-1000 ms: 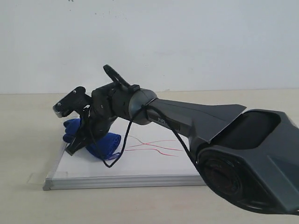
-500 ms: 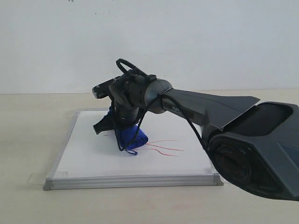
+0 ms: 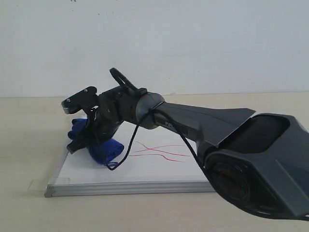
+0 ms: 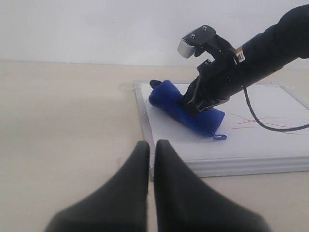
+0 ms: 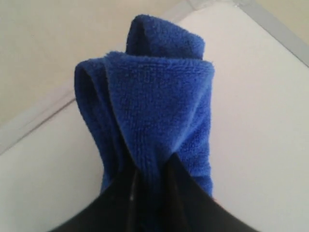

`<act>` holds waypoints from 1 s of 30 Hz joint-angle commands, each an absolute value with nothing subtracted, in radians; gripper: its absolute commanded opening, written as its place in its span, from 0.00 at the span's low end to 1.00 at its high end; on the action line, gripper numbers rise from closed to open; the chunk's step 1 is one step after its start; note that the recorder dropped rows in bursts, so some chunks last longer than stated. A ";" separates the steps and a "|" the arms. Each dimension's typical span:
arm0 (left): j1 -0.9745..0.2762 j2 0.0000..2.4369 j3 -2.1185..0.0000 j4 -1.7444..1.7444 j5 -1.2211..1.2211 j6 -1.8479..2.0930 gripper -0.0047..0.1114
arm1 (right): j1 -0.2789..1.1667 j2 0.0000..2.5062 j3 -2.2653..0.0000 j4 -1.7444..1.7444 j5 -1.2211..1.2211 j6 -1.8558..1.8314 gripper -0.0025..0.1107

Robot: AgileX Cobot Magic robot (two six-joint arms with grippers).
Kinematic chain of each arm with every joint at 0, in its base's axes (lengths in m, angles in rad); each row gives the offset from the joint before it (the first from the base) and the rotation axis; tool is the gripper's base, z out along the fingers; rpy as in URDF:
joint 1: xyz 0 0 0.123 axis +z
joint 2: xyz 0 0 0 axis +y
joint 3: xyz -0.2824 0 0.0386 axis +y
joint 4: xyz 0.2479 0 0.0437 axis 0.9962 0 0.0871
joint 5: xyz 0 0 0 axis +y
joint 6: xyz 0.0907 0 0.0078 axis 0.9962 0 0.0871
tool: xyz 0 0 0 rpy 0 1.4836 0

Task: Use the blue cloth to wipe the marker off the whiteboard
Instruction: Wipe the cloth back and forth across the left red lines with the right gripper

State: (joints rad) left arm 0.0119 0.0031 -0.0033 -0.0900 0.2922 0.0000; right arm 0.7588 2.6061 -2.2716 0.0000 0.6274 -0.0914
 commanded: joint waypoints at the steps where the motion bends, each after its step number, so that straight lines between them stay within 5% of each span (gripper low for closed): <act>1: 0.010 0.000 0.000 -0.089 0.289 0.000 0.07 | 0.711 2.644 -2.268 -0.233 0.791 0.154 0.02; 11: 0.010 0.000 0.000 -0.089 0.289 0.000 0.07 | 0.692 2.651 -2.268 -0.260 0.848 0.294 0.02; 21: 0.010 0.000 0.000 -0.089 0.289 0.000 0.07 | 0.803 2.651 -2.268 0.082 0.729 -0.374 0.02; 30: 0.010 0.000 0.000 -0.089 0.289 0.000 0.07 | 0.777 2.651 -2.268 -0.274 0.950 -0.068 0.02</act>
State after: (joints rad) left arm 0.0119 0.0031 -0.0033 -0.0900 0.2922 0.0000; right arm 0.7919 2.6197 -2.2906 -0.1247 0.7226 -0.1809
